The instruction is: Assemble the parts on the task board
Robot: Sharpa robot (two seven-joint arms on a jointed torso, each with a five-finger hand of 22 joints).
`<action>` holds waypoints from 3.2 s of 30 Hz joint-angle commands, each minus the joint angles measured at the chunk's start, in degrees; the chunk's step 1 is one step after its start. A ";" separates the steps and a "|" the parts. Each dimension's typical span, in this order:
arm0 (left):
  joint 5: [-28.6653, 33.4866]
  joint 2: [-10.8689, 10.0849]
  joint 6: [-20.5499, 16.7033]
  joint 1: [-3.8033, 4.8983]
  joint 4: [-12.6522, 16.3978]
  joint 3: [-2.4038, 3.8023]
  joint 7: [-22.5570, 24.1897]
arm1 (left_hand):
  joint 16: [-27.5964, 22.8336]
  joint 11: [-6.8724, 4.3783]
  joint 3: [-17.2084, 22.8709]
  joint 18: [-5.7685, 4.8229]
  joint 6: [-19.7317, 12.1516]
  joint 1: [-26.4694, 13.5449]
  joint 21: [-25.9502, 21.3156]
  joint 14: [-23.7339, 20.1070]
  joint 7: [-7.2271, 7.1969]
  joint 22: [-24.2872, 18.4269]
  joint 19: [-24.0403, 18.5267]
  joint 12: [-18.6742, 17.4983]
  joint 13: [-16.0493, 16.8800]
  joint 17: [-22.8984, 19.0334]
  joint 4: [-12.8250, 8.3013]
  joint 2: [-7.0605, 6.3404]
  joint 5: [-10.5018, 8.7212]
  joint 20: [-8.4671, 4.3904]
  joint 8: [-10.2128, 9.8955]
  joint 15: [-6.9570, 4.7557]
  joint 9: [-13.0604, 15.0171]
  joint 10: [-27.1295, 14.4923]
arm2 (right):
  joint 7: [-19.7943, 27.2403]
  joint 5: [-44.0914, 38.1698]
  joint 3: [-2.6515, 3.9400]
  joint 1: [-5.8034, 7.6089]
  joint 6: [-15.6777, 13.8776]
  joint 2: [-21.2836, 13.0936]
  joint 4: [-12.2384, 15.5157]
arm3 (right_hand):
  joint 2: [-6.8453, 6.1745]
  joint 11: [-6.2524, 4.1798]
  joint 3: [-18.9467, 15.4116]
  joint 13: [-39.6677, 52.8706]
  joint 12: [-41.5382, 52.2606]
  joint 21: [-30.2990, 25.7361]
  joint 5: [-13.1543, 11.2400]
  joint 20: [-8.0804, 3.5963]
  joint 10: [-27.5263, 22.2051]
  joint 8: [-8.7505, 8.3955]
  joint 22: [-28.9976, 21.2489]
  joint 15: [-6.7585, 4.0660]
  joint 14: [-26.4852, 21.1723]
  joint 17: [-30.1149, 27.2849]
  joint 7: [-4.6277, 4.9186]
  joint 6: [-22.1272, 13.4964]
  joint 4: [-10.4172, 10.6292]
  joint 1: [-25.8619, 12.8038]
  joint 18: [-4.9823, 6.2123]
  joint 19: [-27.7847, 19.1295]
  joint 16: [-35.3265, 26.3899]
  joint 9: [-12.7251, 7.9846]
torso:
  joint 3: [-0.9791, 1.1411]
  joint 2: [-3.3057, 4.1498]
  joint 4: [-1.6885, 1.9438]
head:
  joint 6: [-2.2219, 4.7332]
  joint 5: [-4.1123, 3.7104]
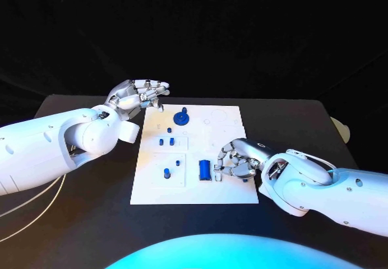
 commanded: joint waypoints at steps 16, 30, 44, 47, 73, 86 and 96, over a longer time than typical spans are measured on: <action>-0.74 0.24 0.14 0.01 -0.03 0.00 1.60 | -28.51 0.39 0.91 0.44 -0.06 -2.21 -24.32 -1.71 -1.53 -17.29 -4.41 -12.08 -6.28 -10.04 2.75 -1.89 -0.41 4.41 1.69 1.77 0.46 7.39 | 0.98 3.50 -0.32 1.01 1.03 -9.78 0.77 | -0.03 2.44 -0.94 9.75 -0.03 -0.69 0.27 1.62 1.61 -4.00 11.40 1.92 5.38 11.86 2.30 -3.07 0.90 -1.34 -0.89 4.04 0.17 -2.43 | -0.07 -0.15 -0.23 | 0.58 -0.84; -0.81 -0.11 0.00 -0.07 0.27 -0.07 1.26 | -32.05 0.18 0.37 0.39 -0.08 -1.64 -26.79 1.97 -0.69 -20.45 1.43 -14.80 -6.50 -8.47 2.21 -1.38 -0.33 2.87 1.51 1.37 0.35 8.77 | -6.07 -0.12 -0.53 -3.20 -1.39 -10.29 0.56 | -0.27 2.94 -2.75 9.03 -0.97 -1.44 0.39 2.18 0.90 -5.82 10.89 2.38 5.25 11.33 2.83 -3.70 0.97 -3.85 -0.68 3.74 -0.04 -3.45 | -0.12 -0.02 -0.28 | 0.59 -1.01; -0.81 -0.45 -0.09 -0.08 0.54 -0.08 1.30 | -33.22 0.44 0.24 0.39 -0.18 -1.47 -27.27 2.05 -0.09 -21.05 2.46 -15.19 -6.45 -8.20 2.04 -1.23 -0.29 2.69 1.40 1.51 0.27 8.90 | -8.08 -2.60 -0.54 -4.84 -1.26 -7.69 -0.41 | -0.09 2.98 -3.17 8.93 -1.12 -1.55 0.45 2.28 0.79 -6.06 10.82 2.45 5.21 11.18 2.83 -3.45 0.96 -4.35 -0.65 3.70 -0.11 -3.60 | -0.09 -0.01 -0.21 | -0.01 -1.06; -0.81 -0.46 -0.05 -0.08 0.54 -0.08 1.25 | -33.25 0.45 0.23 0.38 -0.18 -1.46 -27.29 2.08 -0.07 -21.07 2.51 -15.20 -6.45 -8.18 2.03 -1.20 -0.29 2.69 1.40 1.51 0.27 8.91 | -8.21 -2.99 -0.54 -4.98 -1.22 -7.31 -0.54 | -0.01 2.95 -3.18 8.93 -1.12 -1.57 0.49 2.29 0.79 -6.04 10.81 2.44 5.21 11.20 2.79 -3.28 0.89 -4.25 -0.64 3.69 -0.10 -3.60 | -0.06 -0.08 -0.15 | -0.22 -0.94; -0.71 -0.45 0.46 -0.08 0.60 -0.08 1.12 | -33.51 0.50 0.28 0.37 -0.18 -1.19 -27.42 2.24 0.01 -21.24 2.81 -15.30 -6.43 -8.02 1.84 -1.00 -0.25 2.62 1.38 1.52 0.24 8.90 | -11.87 -11.14 -0.53 -5.65 5.99 -4.26 -2.10 | 1.27 1.91 3.84 9.09 -1.17 -1.29 3.58 1.63 0.78 -6.74 11.20 1.58 5.29 11.60 1.69 0.28 -5.20 6.94 -0.74 3.89 0.02 -4.49 | -0.05 -0.09 -0.17 | -0.24 -0.84; -0.70 -0.39 0.58 -0.08 0.58 -0.08 1.10 | -33.63 0.51 0.28 0.36 -0.20 -1.09 -27.49 2.30 0.02 -21.31 2.91 -15.35 -6.42 -7.94 1.74 -0.96 -0.25 2.60 1.37 1.52 0.22 8.89 | -12.26 -8.87 -0.47 -5.60 2.55 -4.45 -0.87 | 2.13 1.69 7.96 8.95 -1.45 -1.28 9.47 1.30 0.83 -6.94 11.33 1.34 5.30 11.60 1.45 0.23 -2.81 1.52 -0.76 3.97 0.01 -4.21 | -0.05 -0.04 -0.17 | 0.05 -0.90; -0.70 -0.18 0.67 -0.08 0.55 -0.08 1.16 | -33.63 0.51 0.28 0.36 -0.20 -1.09 -27.49 2.30 0.02 -21.31 2.91 -15.35 -6.42 -7.94 1.74 -0.96 -0.25 2.60 1.37 1.52 0.22 8.89 | -11.23 -4.48 -0.28 -4.27 -2.92 -3.94 0.78 | 1.85 1.69 8.38 9.07 -1.31 -1.13 9.42 1.27 0.96 -6.88 11.45 1.33 5.33 11.71 1.46 0.18 -2.83 1.00 -0.80 4.03 0.05 -4.06 | -0.11 -0.08 -0.09 | 0.05 -0.98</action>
